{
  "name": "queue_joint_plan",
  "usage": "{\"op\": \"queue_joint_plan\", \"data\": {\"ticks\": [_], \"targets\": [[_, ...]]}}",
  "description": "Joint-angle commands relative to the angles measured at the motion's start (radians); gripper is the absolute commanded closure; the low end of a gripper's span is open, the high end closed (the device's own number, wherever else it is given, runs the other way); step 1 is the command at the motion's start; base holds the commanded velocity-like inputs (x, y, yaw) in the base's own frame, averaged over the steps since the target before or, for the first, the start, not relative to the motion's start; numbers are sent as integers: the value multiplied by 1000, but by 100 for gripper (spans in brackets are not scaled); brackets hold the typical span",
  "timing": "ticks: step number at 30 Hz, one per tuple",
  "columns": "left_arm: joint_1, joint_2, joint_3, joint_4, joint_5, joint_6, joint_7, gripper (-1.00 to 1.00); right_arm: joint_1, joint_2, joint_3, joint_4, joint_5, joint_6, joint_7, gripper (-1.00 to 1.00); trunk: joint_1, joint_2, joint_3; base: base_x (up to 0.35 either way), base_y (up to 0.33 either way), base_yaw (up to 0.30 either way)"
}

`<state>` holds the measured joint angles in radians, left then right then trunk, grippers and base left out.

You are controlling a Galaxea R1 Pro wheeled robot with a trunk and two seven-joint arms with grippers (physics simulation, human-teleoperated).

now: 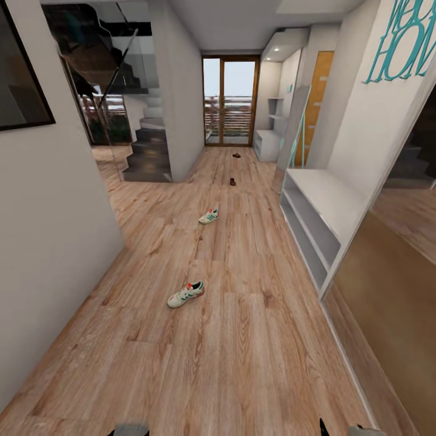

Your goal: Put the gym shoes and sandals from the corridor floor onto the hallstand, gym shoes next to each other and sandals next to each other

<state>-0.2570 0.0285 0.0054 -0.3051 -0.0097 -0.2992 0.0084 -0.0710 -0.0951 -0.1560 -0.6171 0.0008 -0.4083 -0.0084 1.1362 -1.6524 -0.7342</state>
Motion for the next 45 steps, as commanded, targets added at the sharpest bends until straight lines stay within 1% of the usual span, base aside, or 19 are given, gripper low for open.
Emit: {"op": "queue_joint_plan", "data": {"ticks": [1,3,4,8,9,13,15,16,20,21,22,28,30,34,45], "targets": [[-7,0,0,-6,-6,6,1,-100,0,0,0,-17,0,-3,-4,-100,4,-8,-4,0,0,0],[-18,0,0,-17,-15,34,2,-100,-1,0,0,-41,0,-3,-10,-100,12,-22,-11,0,0,0],[-31,0,0,-23,-22,72,3,-100,-1,1,0,-56,0,-2,-16,-100,15,-29,-14,0,0,0],[-59,-4,1,-31,-30,161,3,-100,-1,1,1,-65,2,0,-19,-100,31,-57,-26,0,0,0],[-74,-7,0,-35,-32,218,4,-100,-1,1,3,-55,3,0,-17,-100,35,-64,-29,0,0,0],[-74,-6,-3,-36,-33,240,4,-100,-1,1,5,-24,3,-1,-16,-100,50,-92,-42,0,0,0],[-72,-5,-3,-34,-33,235,4,-100,-1,1,5,-7,3,-1,-16,-100,58,-106,-48,0,0,0],[-71,-2,-2,-27,-33,203,4,-100,-1,2,5,22,3,-1,-16,-100,61,-113,-51,0,0,0],[-70,-1,-1,-21,-30,128,4,-100,-1,1,3,57,2,-1,-16,-100,77,-141,-64,0,0,0],[-69,-1,1,-16,-27,72,4,-100,-1,0,4,62,1,-2,-16,-100,81,-148,-67,0,0,0],[-69,-1,3,-12,-26,53,4,-100,-1,1,5,64,1,-2,-16,-100,84,-155,-70,0,0,0],[-65,2,8,6,-24,35,7,-100,-1,4,7,69,1,-4,-16,-100,107,-197,-89,0,0,0],[-63,4,11,38,-22,28,8,-100,-1,6,7,74,3,-4,-16,-100,115,-211,-95,0,0,0],[-62,6,12,73,-19,21,8,-100,-1,9,6,78,3,-4,-16,-100,130,-239,-107,0,0,0],[-62,4,11,81,-17,14,8,-100,-1,9,7,80,5,-6,-16,-100,173,-316,-129,0,0,-58]]}}
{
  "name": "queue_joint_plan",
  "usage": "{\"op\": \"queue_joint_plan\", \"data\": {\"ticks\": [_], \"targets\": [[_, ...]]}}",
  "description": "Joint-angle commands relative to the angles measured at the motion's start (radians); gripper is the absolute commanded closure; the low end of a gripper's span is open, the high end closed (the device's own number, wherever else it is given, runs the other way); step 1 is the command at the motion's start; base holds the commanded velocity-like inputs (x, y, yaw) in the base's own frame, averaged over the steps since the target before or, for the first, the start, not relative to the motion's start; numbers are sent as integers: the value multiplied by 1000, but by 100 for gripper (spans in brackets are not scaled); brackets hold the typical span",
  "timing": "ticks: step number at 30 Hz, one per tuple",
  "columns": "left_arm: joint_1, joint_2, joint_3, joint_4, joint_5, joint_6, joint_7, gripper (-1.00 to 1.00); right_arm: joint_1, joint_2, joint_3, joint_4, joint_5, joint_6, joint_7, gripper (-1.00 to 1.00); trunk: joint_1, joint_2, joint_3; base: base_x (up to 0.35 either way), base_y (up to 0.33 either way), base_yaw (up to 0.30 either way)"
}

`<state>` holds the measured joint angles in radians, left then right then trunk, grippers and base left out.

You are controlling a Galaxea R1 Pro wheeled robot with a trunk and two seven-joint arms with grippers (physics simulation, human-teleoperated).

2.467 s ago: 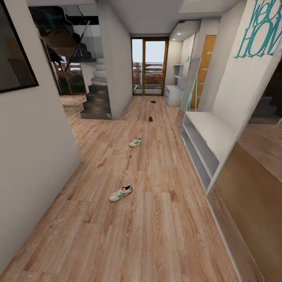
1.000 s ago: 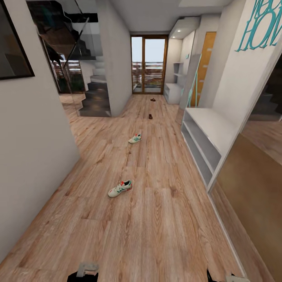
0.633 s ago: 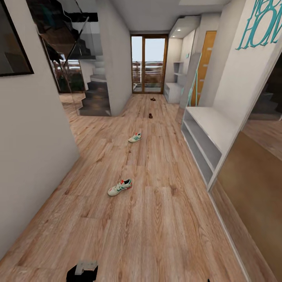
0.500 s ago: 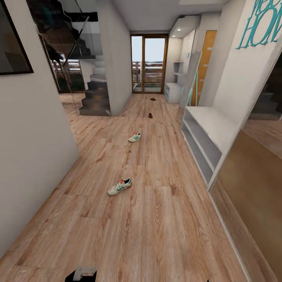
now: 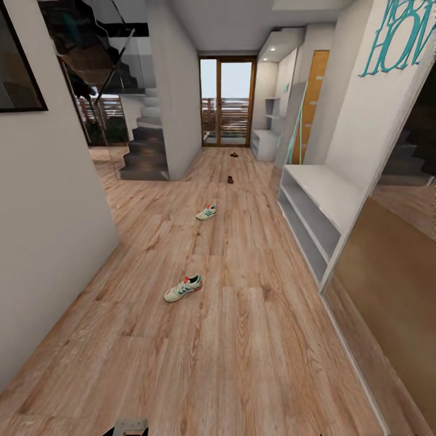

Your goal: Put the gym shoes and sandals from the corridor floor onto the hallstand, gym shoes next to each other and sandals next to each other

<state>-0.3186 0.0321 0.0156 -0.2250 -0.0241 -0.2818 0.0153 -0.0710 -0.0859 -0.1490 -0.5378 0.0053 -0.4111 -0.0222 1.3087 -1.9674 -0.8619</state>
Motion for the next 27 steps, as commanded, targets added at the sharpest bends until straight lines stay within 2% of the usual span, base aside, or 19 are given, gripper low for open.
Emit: {"op": "queue_joint_plan", "data": {"ticks": [1,3,6,7,10,13,19,27], "targets": [[0,0,1,1,-2,-4,2,-100,0,0,0,1,1,-3,-2,-100,4,-8,-2,0,0,-83],[0,0,1,1,-2,-5,2,-100,0,0,0,2,1,-3,-2,-100,11,-22,-6,0,0,-84],[0,3,3,1,-2,-8,2,-100,0,0,0,14,1,-51,-2,-100,23,-43,-10,0,0,-85],[0,4,3,1,-3,-19,2,-100,0,0,0,32,2,-108,-1,-100,27,-50,-12,0,0,-85],[2,5,3,1,-3,-49,2,-100,0,0,0,63,2,-175,-1,-100,38,-71,-17,0,0,-85],[19,5,3,0,-2,-109,2,-100,0,1,1,128,1,-273,-1,-100,50,-92,-22,0,0,-77],[29,5,3,1,-1,-130,3,-100,0,1,1,157,0,-309,-2,-100,73,-134,-38,0,0,-30],[30,4,16,1,0,-134,4,-100,0,-1,-1,158,-3,-313,-4,-100,103,-190,-62,0,0,-3]]}}
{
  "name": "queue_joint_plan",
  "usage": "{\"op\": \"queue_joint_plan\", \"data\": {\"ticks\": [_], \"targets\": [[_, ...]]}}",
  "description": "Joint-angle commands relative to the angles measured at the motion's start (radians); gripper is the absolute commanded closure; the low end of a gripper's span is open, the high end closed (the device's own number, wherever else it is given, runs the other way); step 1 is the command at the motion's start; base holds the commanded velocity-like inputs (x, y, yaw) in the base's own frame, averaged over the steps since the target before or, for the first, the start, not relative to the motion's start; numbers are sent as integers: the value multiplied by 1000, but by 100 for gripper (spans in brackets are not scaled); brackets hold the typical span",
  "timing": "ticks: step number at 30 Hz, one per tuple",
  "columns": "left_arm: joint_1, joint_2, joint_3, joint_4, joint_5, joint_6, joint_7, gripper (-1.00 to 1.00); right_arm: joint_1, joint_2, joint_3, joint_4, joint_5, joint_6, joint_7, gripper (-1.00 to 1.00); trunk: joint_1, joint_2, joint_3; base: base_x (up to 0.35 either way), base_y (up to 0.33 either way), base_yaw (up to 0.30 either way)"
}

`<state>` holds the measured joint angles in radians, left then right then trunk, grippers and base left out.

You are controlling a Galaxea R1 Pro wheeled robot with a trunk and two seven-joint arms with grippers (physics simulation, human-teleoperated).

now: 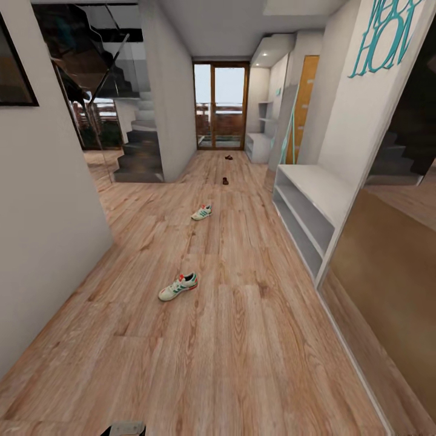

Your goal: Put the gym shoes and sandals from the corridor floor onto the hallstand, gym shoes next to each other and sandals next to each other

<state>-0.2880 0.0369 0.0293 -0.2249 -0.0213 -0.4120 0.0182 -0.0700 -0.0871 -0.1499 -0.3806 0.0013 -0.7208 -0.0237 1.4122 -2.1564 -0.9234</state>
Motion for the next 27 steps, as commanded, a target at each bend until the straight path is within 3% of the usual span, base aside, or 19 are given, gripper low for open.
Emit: {"op": "queue_joint_plan", "data": {"ticks": [1,6,19,27], "targets": [[-1,0,8,1,-2,-3,1,-100,-1,0,0,0,0,-3,-3,-100,4,-8,-4,0,0,0],[0,0,43,1,5,-5,-1,-100,-1,0,2,2,2,-3,-2,-100,23,-43,-20,0,0,0],[0,-2,50,1,4,-8,-2,-100,-1,0,2,5,13,-2,1,-100,73,-134,-60,0,0,0],[-7,0,51,-4,-1,-3,-3,-100,-5,2,1,-24,38,5,-1,-100,73,-134,-60,0,0,0]]}}
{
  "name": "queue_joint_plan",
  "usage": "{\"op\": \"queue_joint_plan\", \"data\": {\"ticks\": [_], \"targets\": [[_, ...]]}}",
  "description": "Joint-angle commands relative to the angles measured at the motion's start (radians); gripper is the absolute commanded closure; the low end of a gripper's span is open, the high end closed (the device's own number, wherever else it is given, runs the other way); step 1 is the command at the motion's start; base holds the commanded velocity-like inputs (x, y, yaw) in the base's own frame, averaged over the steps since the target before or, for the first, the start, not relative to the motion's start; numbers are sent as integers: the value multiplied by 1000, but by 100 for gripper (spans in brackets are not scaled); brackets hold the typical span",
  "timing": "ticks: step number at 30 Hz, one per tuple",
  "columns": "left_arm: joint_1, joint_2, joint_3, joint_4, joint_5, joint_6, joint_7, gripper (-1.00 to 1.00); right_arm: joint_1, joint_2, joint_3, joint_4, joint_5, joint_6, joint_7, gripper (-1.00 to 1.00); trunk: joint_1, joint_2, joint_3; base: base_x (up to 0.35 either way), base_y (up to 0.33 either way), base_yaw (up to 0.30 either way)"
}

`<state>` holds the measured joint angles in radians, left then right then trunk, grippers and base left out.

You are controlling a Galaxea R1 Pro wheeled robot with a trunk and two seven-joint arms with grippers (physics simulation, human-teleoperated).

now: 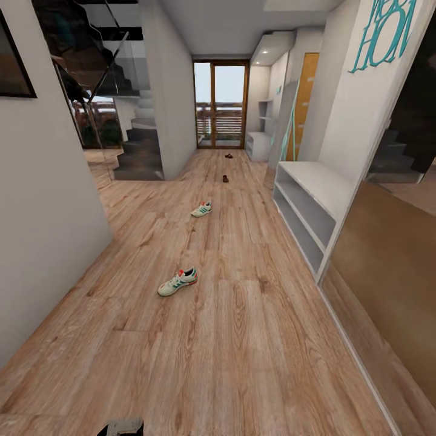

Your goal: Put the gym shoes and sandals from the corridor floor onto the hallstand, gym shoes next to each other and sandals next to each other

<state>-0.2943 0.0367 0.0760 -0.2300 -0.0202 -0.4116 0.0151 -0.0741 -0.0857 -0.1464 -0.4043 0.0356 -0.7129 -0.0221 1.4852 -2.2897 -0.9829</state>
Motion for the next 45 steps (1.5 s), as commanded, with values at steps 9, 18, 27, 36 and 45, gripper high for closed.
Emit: {"op": "queue_joint_plan", "data": {"ticks": [9,18,27,36,45], "targets": [[-129,27,6,-6,0,21,2,-100,-113,-9,-5,-132,9,193,-4,-100,0,0,-1,0,0,0],[-174,33,5,22,0,24,1,-100,-169,-10,-4,-122,8,316,-5,-100,0,0,-1,0,0,0],[-173,24,4,30,-2,24,0,-100,-171,-8,-3,-57,10,306,-4,-100,0,0,5,0,0,-95],[-172,9,2,30,-6,25,0,-100,-171,-8,-2,-15,12,232,-2,-100,0,0,17,0,0,-173],[-171,8,2,29,0,24,0,-100,-171,-5,-1,-13,12,227,-2,-100,0,0,28,0,0,-181]]}}
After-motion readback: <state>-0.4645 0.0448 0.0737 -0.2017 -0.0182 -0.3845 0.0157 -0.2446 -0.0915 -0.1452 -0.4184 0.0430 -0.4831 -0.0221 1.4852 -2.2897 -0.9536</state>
